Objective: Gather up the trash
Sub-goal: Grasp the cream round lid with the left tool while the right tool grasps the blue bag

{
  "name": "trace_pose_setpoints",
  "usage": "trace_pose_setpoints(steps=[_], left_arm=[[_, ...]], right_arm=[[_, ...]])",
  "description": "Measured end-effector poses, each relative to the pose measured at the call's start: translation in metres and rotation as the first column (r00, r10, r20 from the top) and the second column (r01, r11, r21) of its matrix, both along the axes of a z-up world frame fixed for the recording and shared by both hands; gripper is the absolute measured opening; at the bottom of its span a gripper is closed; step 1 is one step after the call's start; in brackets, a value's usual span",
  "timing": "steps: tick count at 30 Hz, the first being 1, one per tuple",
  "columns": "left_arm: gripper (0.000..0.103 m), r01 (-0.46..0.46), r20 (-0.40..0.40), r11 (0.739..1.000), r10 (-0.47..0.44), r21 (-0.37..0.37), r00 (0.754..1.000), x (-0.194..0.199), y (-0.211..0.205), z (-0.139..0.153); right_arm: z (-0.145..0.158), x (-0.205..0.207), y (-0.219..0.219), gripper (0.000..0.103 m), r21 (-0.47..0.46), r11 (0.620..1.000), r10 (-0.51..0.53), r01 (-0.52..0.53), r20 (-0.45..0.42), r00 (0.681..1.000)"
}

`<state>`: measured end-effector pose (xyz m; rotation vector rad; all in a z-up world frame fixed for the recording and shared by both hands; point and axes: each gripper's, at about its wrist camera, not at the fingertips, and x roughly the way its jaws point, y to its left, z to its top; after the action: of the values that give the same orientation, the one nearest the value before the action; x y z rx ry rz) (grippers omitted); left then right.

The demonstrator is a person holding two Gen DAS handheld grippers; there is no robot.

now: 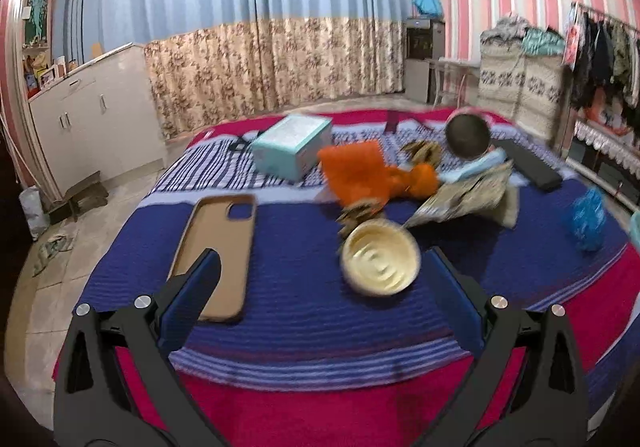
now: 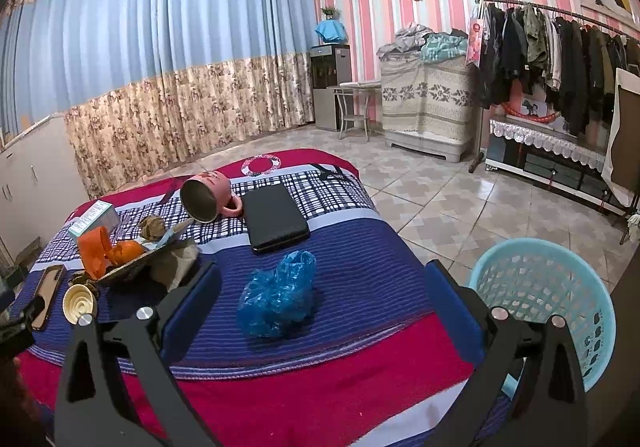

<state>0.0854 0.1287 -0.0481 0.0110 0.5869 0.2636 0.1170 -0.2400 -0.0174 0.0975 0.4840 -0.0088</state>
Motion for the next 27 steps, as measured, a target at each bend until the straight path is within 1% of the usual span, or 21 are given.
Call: trace_pose_setpoints(steps=[3, 5, 8, 11, 13, 16, 19, 22, 24, 26, 27], left_arm=[[0.097, -0.006, -0.042, 1.0, 0.006, 0.014, 0.999, 0.005, 0.005, -0.014], [0.097, 0.002, -0.069, 1.0, -0.003, -0.009, 0.998, 0.01, 0.007, -0.022], [0.097, 0.028, -0.074, 0.999, -0.03, -0.021, 0.997, 0.017, 0.003, -0.023], [0.097, 0.056, -0.084, 0.998, -0.055, 0.009, 0.995, 0.029, -0.008, -0.024], [0.097, 0.066, -0.105, 0.998, -0.065, 0.014, 0.992, 0.04, -0.014, -0.026], [0.097, 0.076, -0.13, 0.997, -0.075, 0.007, 0.989, 0.051, -0.02, -0.029], [0.097, 0.092, -0.182, 0.996, -0.093, -0.016, 0.979, 0.064, -0.023, -0.034], [0.096, 0.108, -0.19, 0.994, -0.107, -0.006, 0.976, 0.068, -0.029, -0.036], [0.088, 0.122, -0.193, 0.993, -0.12, -0.003, 0.974, 0.069, -0.032, -0.038], [0.073, 0.133, -0.203, 0.991, -0.133, -0.013, 0.97, 0.069, -0.033, -0.039], [0.07, 0.136, -0.206, 0.99, -0.138, -0.021, 0.969, 0.069, -0.031, -0.04]], right_arm=[[-0.005, 0.005, 0.006, 0.098, -0.014, 1.0, 0.006, -0.007, -0.021, 1.0], [-0.008, 0.009, 0.013, 0.098, -0.027, 1.0, 0.014, -0.015, -0.034, 0.999], [-0.011, 0.012, 0.022, 0.098, -0.056, 0.998, 0.029, -0.031, -0.046, 0.999], [-0.013, 0.016, 0.03, 0.098, -0.098, 0.994, 0.036, -0.042, -0.062, 0.997], [-0.016, 0.019, 0.032, 0.098, -0.122, 0.992, 0.031, -0.04, -0.072, 0.997], [-0.018, 0.023, 0.023, 0.098, -0.109, 0.994, 0.02, -0.029, -0.085, 0.996], [-0.02, 0.028, 0.011, 0.098, -0.094, 0.996, -0.006, -0.003, -0.096, 0.995], [-0.025, 0.034, 0.002, 0.098, -0.075, 0.997, -0.016, 0.007, -0.115, 0.993], [-0.031, 0.04, 0.003, 0.098, -0.065, 0.998, 0.0, -0.008, -0.129, 0.992], [-0.038, 0.049, 0.008, 0.098, -0.078, 0.997, 0.013, -0.025, -0.148, 0.989], [-0.041, 0.053, 0.012, 0.098, -0.089, 0.995, 0.018, -0.033, -0.159, 0.987]])
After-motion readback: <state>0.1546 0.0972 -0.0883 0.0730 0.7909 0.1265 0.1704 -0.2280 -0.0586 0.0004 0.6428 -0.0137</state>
